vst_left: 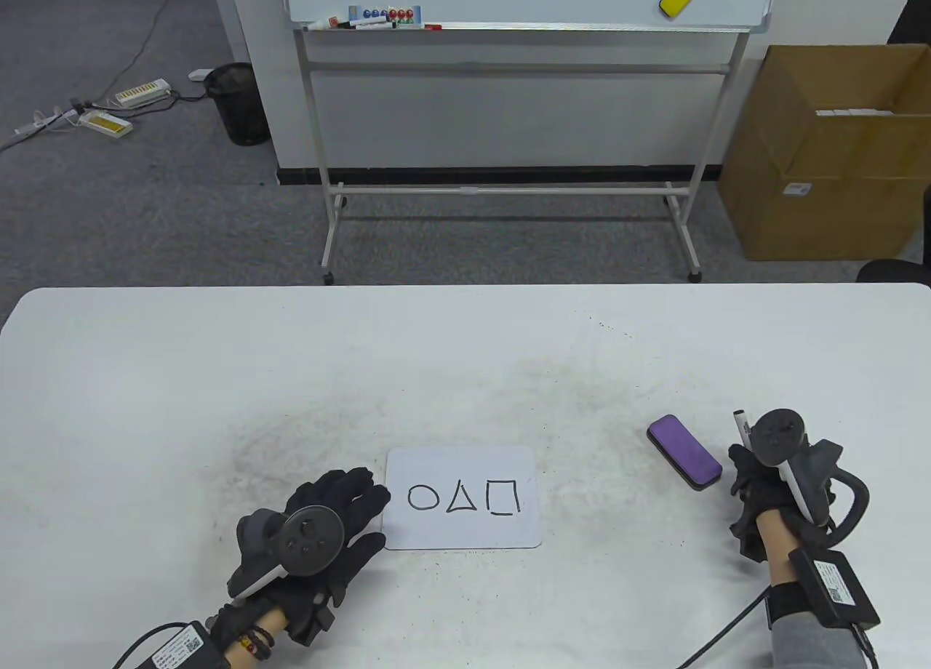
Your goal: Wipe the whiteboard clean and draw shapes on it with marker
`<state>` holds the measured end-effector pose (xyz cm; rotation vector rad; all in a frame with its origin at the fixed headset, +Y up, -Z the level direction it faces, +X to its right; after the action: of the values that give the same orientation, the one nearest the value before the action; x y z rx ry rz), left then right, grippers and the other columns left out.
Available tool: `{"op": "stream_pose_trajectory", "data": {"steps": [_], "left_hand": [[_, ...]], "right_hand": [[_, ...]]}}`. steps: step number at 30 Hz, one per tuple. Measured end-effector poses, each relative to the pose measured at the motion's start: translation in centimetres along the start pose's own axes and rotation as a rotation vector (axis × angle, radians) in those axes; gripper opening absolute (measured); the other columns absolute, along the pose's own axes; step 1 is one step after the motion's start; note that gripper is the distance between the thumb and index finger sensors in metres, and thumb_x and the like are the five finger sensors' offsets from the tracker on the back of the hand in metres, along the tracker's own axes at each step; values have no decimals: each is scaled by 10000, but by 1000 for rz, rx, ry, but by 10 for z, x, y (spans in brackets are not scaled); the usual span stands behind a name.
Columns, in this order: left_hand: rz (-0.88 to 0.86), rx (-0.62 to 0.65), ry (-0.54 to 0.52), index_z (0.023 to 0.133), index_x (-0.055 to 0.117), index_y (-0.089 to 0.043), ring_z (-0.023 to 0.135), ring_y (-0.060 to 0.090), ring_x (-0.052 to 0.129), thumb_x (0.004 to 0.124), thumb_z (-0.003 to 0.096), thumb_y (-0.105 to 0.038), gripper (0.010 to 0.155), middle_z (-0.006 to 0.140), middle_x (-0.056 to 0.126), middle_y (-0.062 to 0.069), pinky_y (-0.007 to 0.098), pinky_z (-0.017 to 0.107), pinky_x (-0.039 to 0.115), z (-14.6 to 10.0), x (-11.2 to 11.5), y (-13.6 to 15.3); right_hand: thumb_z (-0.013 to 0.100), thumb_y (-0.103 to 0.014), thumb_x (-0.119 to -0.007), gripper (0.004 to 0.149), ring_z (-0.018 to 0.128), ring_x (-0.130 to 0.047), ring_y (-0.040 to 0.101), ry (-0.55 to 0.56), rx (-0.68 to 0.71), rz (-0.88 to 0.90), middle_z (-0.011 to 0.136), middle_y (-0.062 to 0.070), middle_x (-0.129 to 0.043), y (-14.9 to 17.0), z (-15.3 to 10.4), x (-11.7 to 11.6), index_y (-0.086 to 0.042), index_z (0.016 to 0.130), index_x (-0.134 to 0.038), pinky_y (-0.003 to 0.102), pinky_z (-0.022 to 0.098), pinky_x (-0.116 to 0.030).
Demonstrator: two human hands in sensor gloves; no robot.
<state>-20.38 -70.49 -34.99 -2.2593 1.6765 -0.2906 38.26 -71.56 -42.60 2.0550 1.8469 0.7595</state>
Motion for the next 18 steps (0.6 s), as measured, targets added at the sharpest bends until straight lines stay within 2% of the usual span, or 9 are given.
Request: {"op": "stream_pose_trajectory", "data": {"steps": [5, 10, 18], "left_hand": [[-5, -12, 29, 978, 703, -330, 1069, 374, 651, 761, 377, -517, 632, 1149, 619, 18, 664, 743, 541, 1, 5, 8], [-12, -20, 44, 973, 713, -333, 1068, 374, 652, 761, 377, -518, 626, 1149, 621, 11, 665, 741, 542, 2, 7, 12], [-25, -5, 51, 973, 712, -336, 1070, 377, 643, 757, 366, -545, 643, 1152, 616, 8, 672, 738, 536, 0, 6, 9]], "right_hand": [[298, -487, -941, 567, 520, -1065, 263, -32, -37, -152, 633, 8, -1035, 12, 14, -23, -258, 815, -912, 367, 394, -896], [280, -486, -954, 563, 491, -1079, 250, -47, -33, -223, 597, 15, -1052, 11, 18, -39, -241, 787, -938, 360, 378, -904], [285, -532, -908, 604, 534, -1080, 241, -77, -37, -338, 640, 5, -1045, 3, 18, -42, -238, 813, -918, 350, 387, -903]]}}
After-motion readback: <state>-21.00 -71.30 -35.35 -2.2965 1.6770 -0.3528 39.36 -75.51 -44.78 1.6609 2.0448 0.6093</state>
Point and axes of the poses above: the tracker on the back of each hand, its own y axis roughly to the little-finger side, its own z axis roughly from the wrist to the fingertips, x = y × z, the point moved 4 cm from there along z, roughly from the wrist to the fingertips
